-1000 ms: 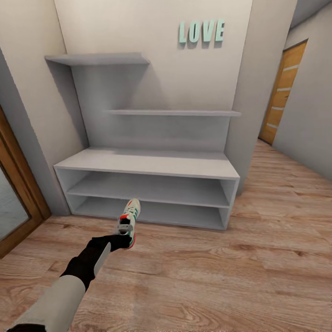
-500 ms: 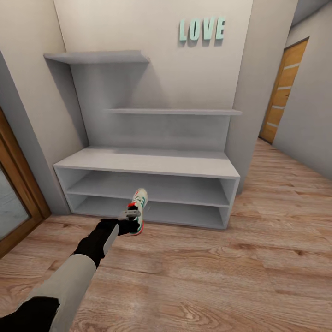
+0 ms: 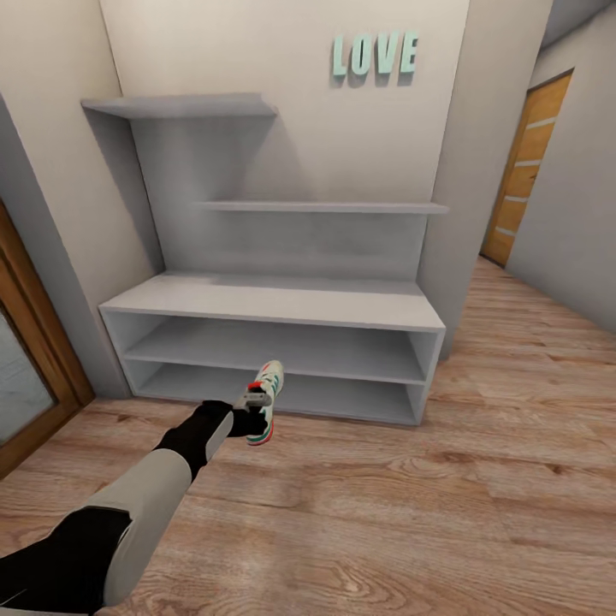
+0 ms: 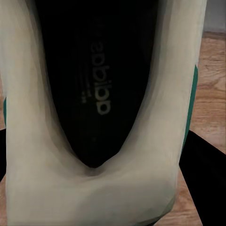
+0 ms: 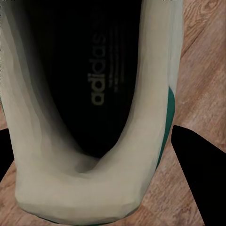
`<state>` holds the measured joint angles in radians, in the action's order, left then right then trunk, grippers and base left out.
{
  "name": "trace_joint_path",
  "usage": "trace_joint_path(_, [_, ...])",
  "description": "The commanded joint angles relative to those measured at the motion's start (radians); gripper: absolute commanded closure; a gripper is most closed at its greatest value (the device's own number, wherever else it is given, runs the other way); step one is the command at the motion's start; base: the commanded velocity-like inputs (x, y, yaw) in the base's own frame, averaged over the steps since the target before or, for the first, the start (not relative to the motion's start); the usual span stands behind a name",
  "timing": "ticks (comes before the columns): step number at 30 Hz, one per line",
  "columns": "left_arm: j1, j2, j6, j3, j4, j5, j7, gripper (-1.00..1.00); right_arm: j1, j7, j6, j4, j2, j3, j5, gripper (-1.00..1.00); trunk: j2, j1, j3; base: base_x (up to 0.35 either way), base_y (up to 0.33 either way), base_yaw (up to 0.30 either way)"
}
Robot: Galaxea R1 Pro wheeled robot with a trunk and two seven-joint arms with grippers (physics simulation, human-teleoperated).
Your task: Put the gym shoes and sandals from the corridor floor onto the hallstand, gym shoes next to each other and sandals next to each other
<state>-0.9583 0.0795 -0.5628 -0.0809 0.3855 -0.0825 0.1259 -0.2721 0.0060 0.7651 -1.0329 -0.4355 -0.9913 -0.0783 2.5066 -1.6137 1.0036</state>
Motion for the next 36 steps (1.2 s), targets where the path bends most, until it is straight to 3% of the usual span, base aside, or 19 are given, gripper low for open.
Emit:
trace_joint_path(1, [0.000, -0.001, -0.005, -0.012, 0.001, -0.008, -0.002, 1.00, -0.001, 0.002, 0.005, -0.001, 0.000, -0.001, -0.008, 1.00, 0.000, 0.000, 0.001, 0.000, 0.000, 0.000])
trace_joint_path(12, [0.000, -0.001, -0.003, -0.023, 0.001, -0.008, -0.002, 1.00, -0.001, 0.002, 0.005, -0.001, 0.000, -0.001, -0.008, 1.00, 0.002, -0.003, 0.047, 0.000, 0.000, 0.000])
trace_joint_path(23, [0.000, -0.001, -0.003, -0.024, 0.001, -0.008, -0.002, 1.00, -0.001, 0.000, 0.005, -0.001, 0.001, -0.001, -0.009, 1.00, 0.002, -0.003, 0.051, 0.064, 0.058, -0.008])
trace_joint_path(36, [0.001, 0.000, 0.010, -0.025, 0.001, -0.009, -0.003, 1.00, -0.001, 0.000, 0.004, -0.001, 0.001, -0.001, -0.009, 1.00, 0.002, -0.003, 0.051, 0.103, 0.149, -0.255])
